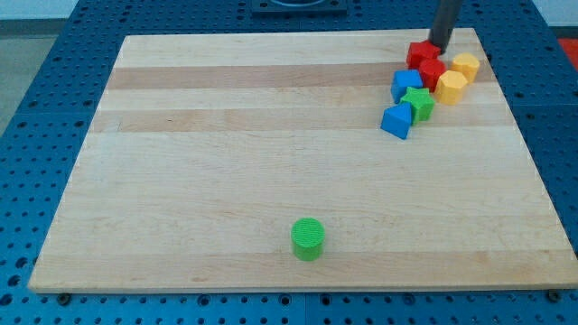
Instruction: Move the red star diagonally to the blue triangle
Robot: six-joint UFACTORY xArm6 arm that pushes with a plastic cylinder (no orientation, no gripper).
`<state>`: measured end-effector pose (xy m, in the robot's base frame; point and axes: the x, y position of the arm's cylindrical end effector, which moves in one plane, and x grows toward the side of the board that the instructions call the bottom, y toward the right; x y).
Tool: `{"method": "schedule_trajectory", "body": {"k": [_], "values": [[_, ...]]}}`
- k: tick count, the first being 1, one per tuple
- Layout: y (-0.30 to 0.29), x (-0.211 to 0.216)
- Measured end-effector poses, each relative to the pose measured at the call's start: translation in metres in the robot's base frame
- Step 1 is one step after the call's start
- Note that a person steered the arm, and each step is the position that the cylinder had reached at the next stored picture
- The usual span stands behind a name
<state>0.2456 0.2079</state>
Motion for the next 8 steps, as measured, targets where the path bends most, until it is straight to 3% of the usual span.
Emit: {"method": "schedule_trajectory", "body": {"k": [4,5,7,8], "values": [[-0.066,-0.009],[-0.02,-0.032],[0.013,-0.036],[0.011,0.005]]}}
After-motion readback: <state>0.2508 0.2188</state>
